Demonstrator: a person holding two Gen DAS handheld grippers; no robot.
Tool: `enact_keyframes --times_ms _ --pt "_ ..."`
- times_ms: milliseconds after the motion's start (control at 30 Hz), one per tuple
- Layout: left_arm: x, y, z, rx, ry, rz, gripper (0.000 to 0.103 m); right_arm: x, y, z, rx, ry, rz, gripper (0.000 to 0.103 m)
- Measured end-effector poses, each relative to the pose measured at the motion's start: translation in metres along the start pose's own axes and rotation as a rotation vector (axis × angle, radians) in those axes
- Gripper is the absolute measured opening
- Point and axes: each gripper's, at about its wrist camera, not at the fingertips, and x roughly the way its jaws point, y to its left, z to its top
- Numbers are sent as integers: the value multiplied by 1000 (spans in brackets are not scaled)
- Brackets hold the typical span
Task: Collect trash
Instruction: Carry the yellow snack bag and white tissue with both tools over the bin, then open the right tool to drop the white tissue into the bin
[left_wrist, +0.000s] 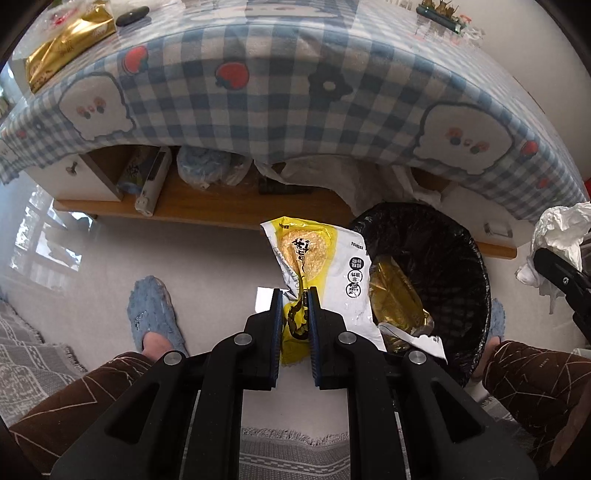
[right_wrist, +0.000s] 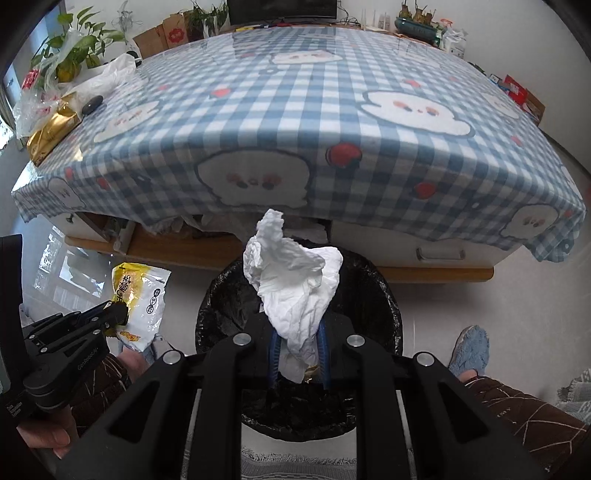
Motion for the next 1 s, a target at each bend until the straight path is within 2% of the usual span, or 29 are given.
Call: enact_keyframes --times_ms 133,367,533,733,767,900,933,1000 --pt "15 -1 -4 12 1 -14 12 22 1 -10 -12 26 -4 15" --pt "35 1 -13 38 19 18 12 54 2 -24 -18 79 0 15" --pt "44 5 -16 33 36 31 12 68 3 -28 -20 102 6 15" --pt "47 2 -16 35 38 4 12 76 4 -31 -33 120 -6 19" --pt "47 2 -15 30 38 4 12 75 3 -30 -31 119 -8 21" --pt "46 -7 -11 36 26 2 12 68 -5 -26 -20 96 -7 43" --pt "45 -10 -9 39 23 2 12 66 -9 -25 -16 93 -7 45" --pt "41 -17 -6 43 15 -1 12 62 -16 -22 -6 85 -16 59"
